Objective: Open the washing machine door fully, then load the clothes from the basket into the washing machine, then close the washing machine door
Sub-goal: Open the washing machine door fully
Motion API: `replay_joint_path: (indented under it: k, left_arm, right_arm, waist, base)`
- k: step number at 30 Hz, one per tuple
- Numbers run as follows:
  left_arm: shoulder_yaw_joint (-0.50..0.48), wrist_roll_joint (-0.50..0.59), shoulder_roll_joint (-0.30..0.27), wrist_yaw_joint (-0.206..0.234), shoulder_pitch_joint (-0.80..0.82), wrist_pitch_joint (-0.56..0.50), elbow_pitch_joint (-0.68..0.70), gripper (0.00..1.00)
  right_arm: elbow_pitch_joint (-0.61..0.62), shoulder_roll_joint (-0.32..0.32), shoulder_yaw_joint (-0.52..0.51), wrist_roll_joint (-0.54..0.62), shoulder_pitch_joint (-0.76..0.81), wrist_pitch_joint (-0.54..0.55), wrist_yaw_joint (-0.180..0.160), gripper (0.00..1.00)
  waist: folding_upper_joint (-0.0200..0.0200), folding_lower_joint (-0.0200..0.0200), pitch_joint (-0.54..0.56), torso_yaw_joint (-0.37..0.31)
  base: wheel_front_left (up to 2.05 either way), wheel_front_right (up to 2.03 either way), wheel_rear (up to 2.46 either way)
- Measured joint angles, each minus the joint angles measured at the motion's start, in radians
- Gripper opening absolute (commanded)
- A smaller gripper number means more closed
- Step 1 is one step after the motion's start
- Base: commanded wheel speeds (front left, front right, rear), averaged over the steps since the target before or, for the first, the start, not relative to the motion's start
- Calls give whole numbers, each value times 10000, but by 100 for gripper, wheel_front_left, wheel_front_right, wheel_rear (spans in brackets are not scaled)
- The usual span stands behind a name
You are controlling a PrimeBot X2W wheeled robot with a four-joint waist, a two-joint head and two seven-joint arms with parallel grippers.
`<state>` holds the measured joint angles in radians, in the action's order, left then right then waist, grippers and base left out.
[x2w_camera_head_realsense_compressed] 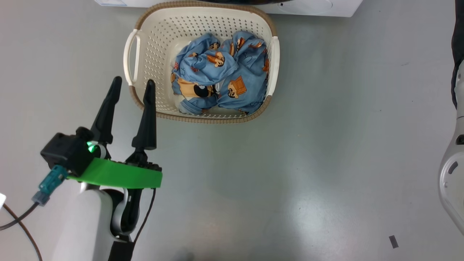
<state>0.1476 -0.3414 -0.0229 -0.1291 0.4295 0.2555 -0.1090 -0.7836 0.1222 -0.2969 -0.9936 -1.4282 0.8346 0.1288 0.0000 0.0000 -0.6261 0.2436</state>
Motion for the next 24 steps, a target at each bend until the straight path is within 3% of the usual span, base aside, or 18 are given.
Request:
replay_joint_path:
  k: [24]
  left_arm:
    - [-201, 178, 0, 0, -67, 0, 211, 100]
  right_arm:
    - [675, -384, -1806, 694, 1184, 3703, 0, 0]
  waist:
    - [0, 0, 651, -157]
  base:
    - [0, 0, 0]
